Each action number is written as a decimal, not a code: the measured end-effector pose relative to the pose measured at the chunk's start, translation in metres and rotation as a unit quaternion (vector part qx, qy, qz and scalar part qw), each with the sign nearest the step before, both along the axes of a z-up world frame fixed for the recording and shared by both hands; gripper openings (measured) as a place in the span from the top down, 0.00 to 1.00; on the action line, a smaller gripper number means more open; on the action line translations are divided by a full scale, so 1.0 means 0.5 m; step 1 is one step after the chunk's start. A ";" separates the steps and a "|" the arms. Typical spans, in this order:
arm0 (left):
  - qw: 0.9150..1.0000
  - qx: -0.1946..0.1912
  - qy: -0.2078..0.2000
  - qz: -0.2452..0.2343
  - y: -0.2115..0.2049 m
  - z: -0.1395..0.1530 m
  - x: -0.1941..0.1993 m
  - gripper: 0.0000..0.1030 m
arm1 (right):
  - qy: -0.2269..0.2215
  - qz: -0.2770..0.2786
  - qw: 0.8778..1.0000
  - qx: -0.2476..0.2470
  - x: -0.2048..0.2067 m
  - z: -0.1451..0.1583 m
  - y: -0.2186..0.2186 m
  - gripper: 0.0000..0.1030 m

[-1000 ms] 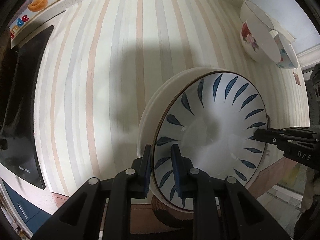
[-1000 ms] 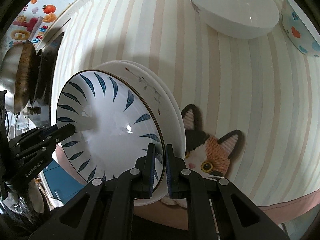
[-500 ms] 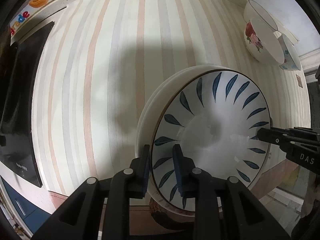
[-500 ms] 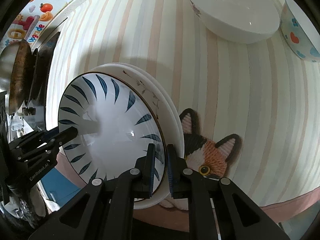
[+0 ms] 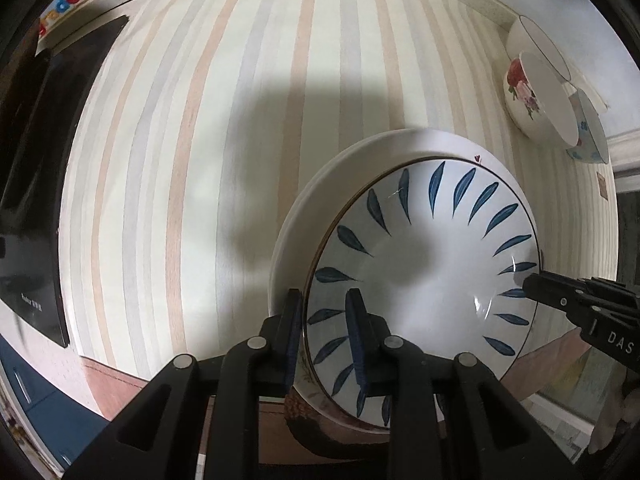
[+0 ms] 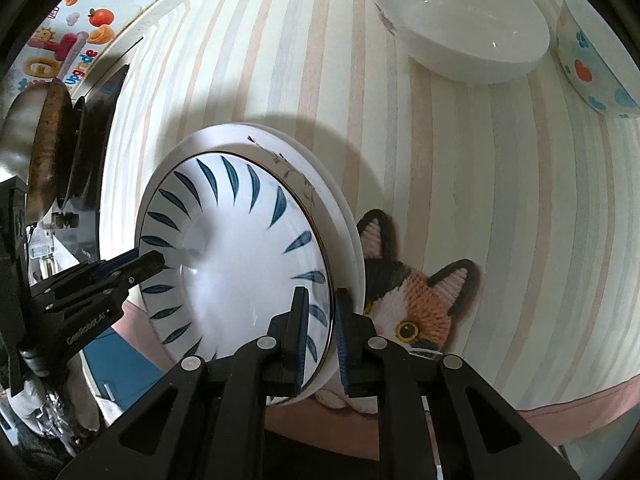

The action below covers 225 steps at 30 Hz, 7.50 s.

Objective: Organize plates and bowls

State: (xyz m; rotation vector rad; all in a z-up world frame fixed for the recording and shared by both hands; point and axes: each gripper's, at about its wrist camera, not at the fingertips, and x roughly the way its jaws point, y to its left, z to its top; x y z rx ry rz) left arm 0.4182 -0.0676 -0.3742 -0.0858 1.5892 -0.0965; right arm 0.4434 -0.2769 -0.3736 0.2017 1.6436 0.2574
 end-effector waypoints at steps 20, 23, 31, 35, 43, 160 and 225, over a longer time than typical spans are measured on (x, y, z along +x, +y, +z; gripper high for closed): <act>0.996 0.011 -0.092 0.000 -0.002 0.222 -0.132 0.75 | -0.099 -0.013 0.995 -0.010 -0.140 0.195 0.030 0.46; 0.993 0.013 -0.115 -0.007 -0.001 0.269 -0.156 0.66 | -0.124 -0.019 0.992 -0.008 -0.181 0.250 0.043 0.33; 0.987 0.003 -0.161 -0.023 0.010 0.367 -0.245 0.18 | -0.180 -0.038 0.983 -0.027 -0.290 0.371 0.065 0.12; 0.982 0.001 -0.184 -0.029 0.009 0.408 -0.289 0.16 | -0.198 -0.047 0.979 -0.026 -0.342 0.419 0.069 0.09; 0.980 -0.007 -0.196 -0.037 0.010 0.439 -0.341 0.15 | -0.234 -0.067 0.970 -0.029 -0.422 0.487 0.076 0.07; 0.993 -0.052 -0.014 -0.103 -0.631 0.070 0.387 0.72 | -0.103 -0.212 0.971 0.045 0.217 0.105 -0.622 0.48; 0.976 -0.008 -0.020 -0.218 -0.583 0.121 0.053 0.89 | -0.063 -0.206 0.976 0.042 -0.147 0.120 -0.503 0.88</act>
